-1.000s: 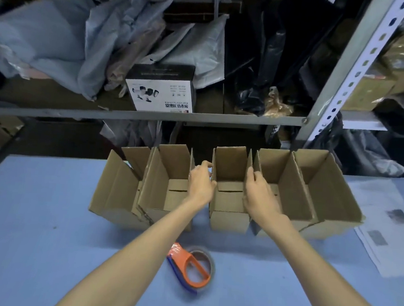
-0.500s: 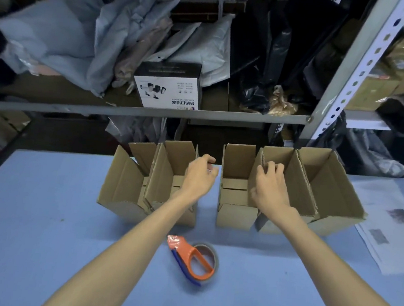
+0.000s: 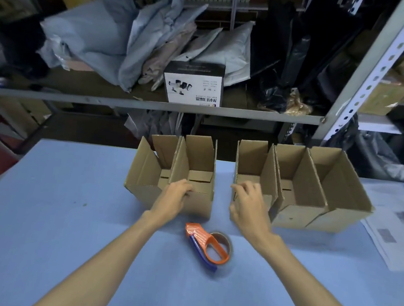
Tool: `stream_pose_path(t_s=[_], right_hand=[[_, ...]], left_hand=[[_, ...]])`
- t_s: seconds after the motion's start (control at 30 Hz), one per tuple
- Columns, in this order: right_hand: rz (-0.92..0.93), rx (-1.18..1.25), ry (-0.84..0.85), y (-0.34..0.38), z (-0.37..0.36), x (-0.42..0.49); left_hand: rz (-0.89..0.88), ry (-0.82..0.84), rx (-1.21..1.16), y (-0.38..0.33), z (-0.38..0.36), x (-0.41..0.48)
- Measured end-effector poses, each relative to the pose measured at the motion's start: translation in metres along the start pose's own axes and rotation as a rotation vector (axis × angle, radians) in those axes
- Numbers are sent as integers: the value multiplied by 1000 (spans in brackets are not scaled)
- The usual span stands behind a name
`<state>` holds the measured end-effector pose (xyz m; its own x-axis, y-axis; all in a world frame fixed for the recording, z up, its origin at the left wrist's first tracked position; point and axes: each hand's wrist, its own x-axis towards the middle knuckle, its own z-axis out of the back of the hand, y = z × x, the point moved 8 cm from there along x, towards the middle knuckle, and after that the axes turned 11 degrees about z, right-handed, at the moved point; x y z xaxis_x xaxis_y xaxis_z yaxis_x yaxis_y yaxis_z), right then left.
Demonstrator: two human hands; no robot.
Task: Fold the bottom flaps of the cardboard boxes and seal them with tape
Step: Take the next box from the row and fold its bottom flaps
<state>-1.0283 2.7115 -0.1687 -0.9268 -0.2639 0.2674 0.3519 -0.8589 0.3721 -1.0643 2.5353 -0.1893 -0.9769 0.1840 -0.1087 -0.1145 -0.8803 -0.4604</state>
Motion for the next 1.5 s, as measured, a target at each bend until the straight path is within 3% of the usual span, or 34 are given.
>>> stream_pose_path(t_s=[0.13, 0.23, 0.4, 0.6, 0.87, 1.2, 1.3, 1.43, 1.5], right_hand=[[88, 86, 32, 39, -13, 6], [24, 141, -68, 49, 6, 16], [137, 130, -240, 72, 40, 20], [123, 116, -141, 73, 9, 12], [171, 87, -252, 78, 11, 3], [203, 109, -127, 67, -4, 7], [235, 47, -170, 67, -4, 6], [91, -97, -272, 51, -11, -15], [44, -74, -67, 44, -45, -27]], left_hand=[[-154, -134, 6, -32, 22, -10], [-241, -181, 33, -48, 42, -23], [-361, -274, -23, -57, 64, -46], [-323, -226, 3, -42, 48, -51], [-321, -258, 46, -44, 43, -55], [-351, -192, 83, -45, 29, -47], [-323, -177, 97, -42, 27, -38], [-296, -148, 116, -44, 28, -24], [-291, -131, 136, -46, 28, -16]])
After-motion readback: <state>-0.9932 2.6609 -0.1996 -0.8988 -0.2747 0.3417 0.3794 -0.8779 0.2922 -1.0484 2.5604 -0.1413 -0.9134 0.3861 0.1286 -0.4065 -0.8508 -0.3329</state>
